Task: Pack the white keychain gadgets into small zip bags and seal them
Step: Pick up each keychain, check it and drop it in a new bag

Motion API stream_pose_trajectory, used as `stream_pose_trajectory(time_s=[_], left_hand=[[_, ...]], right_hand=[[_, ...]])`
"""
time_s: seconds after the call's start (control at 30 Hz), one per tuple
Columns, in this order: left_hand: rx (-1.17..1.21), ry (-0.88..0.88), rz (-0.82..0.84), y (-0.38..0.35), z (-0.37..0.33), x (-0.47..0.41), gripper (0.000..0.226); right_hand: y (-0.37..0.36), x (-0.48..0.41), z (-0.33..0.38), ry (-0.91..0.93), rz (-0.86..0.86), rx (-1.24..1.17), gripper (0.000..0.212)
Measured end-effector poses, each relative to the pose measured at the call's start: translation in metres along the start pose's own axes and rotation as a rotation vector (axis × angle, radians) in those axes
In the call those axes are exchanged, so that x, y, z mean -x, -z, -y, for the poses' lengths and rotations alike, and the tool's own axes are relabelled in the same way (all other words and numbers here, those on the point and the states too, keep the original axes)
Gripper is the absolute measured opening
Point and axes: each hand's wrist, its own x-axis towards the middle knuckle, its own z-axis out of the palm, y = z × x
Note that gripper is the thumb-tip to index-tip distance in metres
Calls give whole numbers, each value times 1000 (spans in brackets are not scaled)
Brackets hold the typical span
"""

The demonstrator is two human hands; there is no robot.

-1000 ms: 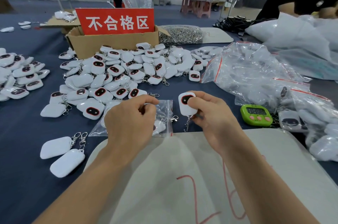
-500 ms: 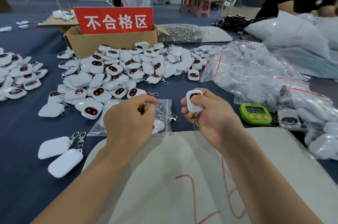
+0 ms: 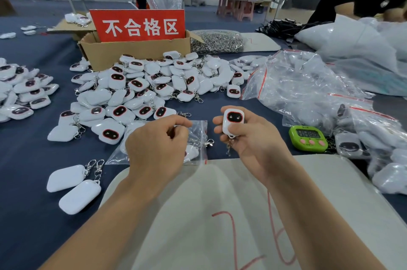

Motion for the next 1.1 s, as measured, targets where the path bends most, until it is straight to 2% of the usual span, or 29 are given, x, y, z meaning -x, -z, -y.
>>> stream_pose_trajectory(time_s=[0.27, 0.37, 0.47, 0.53, 0.6, 0.67, 0.9, 1.0, 1.1], left_hand=[[22, -17, -2, -1, 1, 0, 33], [37, -77, -34, -2, 3, 0, 33], [65, -232, -108, -3, 5, 0, 30], [80, -358, -70, -4, 5, 2, 39], [99, -458, -15, -7, 6, 3, 45], [108, -481, -22, -9, 8, 3, 42], [131, -427, -50, -9, 10, 3, 32], [128, -376, -71, -10, 9, 3, 38], [123, -486, -32, -9, 11, 0, 54]], right_hand=[[-2, -1, -4, 63, 26, 111, 40], [-3, -1, -5, 74, -11, 166, 34], [-4, 0, -10, 221, -146, 508, 28], [-7, 2, -11, 383, -169, 697, 30], [-11, 5, -12, 493, -138, 744, 34], [-13, 7, -15, 543, -114, 741, 33], [-13, 6, -12, 519, -91, 695, 29], [-13, 7, -9, 339, -50, 545, 29], [-13, 6, -5, 161, 11, 325, 22]])
